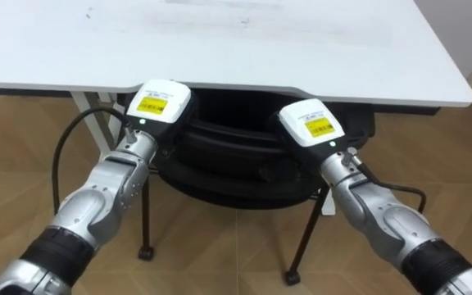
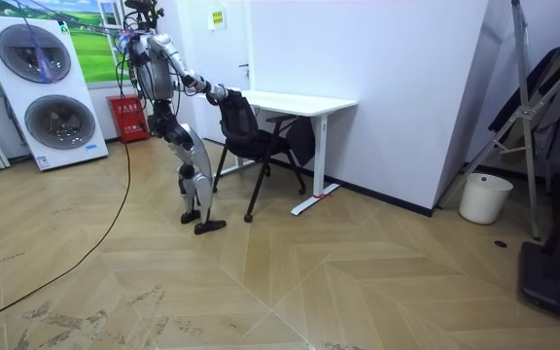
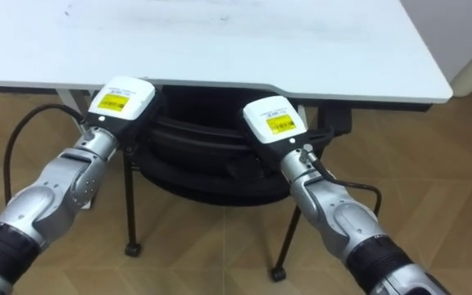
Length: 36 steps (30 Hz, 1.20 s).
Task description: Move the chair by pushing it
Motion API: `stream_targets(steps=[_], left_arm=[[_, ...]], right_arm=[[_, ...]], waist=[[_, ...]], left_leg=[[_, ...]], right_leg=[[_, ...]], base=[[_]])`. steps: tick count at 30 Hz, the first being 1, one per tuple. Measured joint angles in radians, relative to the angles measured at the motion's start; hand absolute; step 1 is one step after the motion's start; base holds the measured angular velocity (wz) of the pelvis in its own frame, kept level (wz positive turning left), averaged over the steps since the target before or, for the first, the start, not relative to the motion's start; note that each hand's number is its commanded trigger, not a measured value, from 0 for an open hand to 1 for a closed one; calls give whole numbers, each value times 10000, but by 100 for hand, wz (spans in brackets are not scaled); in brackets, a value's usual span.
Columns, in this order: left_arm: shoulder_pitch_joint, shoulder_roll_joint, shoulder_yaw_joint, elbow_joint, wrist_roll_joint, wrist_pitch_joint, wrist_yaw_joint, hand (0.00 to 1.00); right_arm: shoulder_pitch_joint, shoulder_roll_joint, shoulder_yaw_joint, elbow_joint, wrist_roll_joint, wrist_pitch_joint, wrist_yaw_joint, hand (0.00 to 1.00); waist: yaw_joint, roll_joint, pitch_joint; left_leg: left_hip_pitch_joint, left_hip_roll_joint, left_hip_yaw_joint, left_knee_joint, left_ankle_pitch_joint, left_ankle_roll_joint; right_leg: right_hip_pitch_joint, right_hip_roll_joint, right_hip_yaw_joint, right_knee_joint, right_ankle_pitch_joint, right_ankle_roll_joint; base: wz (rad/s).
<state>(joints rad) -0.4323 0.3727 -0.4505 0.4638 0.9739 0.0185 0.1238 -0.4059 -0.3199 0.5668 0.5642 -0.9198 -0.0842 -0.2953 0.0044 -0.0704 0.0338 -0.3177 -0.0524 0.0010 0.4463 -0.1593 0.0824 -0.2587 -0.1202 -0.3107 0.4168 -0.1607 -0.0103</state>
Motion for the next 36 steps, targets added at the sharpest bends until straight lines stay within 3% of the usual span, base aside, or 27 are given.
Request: stream_targets(steps=[4, 5, 6, 11, 14, 19, 21, 29, 32, 35, 36], left_arm=[[-41, 36, 31, -23, 132, -17, -37, 100], [-58, 61, 31, -22, 134, -25, -39, 62], [-65, 76, 35, -22, 134, -27, -41, 0], [-132, 16, 135, -41, 197, 58, -243, 0], [-164, -418, 566, -46, 158, 241, -558, 0], [-166, -1090, 932, -239, 129, 226, -741, 0], [-150, -1185, 953, -247, 112, 170, -696, 0], [-100, -1197, 964, -824, 38, -20, -935, 0], [-70, -1144, 958, -1434, 31, -86, -1189, 0], [-65, -612, 937, -2131, 43, -182, -1565, 0], [-74, -374, 934, -2140, 19, -253, -1646, 0]], right_arm=[[-3, 67, -5, 17, 51, -2, 37, 99], [-9, 90, -6, 17, 55, -2, 37, 13], [-15, 113, -5, 16, 55, -2, 38, 0], [-127, 157, -5, 11, 234, 1, 317, 0], [-439, 217, -4, 116, 519, 42, 858, 0], [-554, 458, -390, 93, 910, 295, 1463, 0], [-573, 476, -424, 89, 909, 218, 1560, 0], [-619, 389, -712, -632, 481, 4, 2604, 0], [-723, -22, -814, -1502, 147, -257, 3132, 0], [-1426, -551, -866, -2244, 585, -634, 3350, 0], [-1682, -696, -860, -2392, 587, -1015, 3529, 0]], waist=[[2, -174, 8], [1, -195, 18], [1, -206, 25], [21, -328, -8], [39, -340, -4], [315, -473, 7], [318, -524, 11], [304, -547, 16], [429, -554, 1], [450, -546, -11], [446, -532, -11]], left_leg=[[-26, -15, -148, -8, 56, -87], [-30, -16, -191, -9, 67, -104], [-32, -16, -234, -10, 74, -116], [-14, -116, -521, -174, 153, -237], [60, -119, -690, -380, 321, -316], [151, -102, -811, -650, 527, -404], [175, -86, -845, -720, 594, -448], [210, 74, -976, -783, 671, -580], [306, 72, -1056, -868, 739, -682], [344, 80, -1163, -885, 779, -769], [395, 95, -1183, -904, 784, -775]], right_leg=[[37, 6, -184, -27, 94, -36], [39, 6, -200, -30, 103, -51], [46, 5, -236, -30, 110, -64], [41, 1, -332, -57, 108, -72], [139, 42, -495, -236, 135, -115], [177, 20, -691, -211, 95, -279], [251, 23, -843, -255, 94, -367], [438, 138, -1203, -392, 8, -510], [445, 145, -1215, -355, 17, -579], [547, 202, -1344, -427, 9, -637], [638, 271, -1377, -548, 39, -677]], base=[[9], [7], [7], [7], [10], [10], [20], [9], [8], [11], [0]])
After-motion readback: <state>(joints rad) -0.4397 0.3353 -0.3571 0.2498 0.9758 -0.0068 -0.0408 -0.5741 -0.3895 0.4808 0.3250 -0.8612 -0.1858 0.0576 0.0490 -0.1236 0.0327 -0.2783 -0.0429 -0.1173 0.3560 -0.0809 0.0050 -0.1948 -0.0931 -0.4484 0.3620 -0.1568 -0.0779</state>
